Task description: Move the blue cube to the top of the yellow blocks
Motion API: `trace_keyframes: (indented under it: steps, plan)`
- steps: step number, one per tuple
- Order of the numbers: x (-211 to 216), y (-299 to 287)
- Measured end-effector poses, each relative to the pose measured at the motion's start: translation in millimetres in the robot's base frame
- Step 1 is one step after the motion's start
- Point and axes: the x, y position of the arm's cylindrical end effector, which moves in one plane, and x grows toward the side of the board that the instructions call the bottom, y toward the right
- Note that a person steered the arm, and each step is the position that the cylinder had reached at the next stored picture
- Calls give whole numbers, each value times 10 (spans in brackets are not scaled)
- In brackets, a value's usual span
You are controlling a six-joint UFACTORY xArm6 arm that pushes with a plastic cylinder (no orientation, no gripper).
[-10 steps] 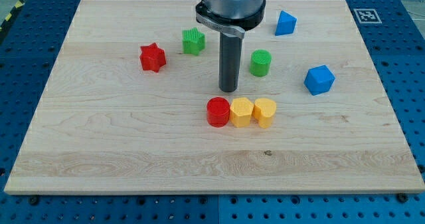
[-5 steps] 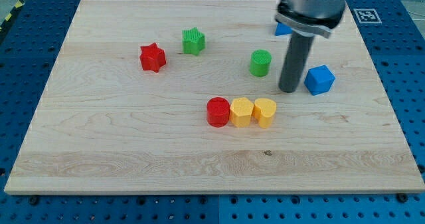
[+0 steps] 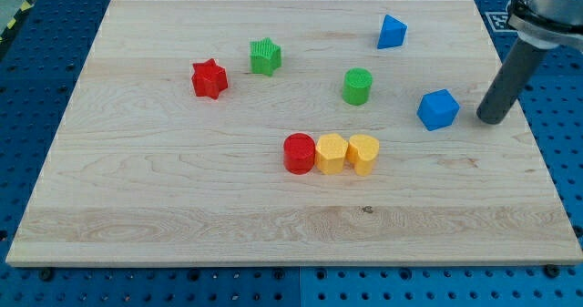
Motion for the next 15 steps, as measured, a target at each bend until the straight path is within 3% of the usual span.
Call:
trace_keyframes:
  steps: [1,6,8,10,11,15]
  plan:
    - [-8,-387]
    - [-3,-693]
    - [174,-765]
    - [60,-481]
    - [-104,-510]
    - [48,-846]
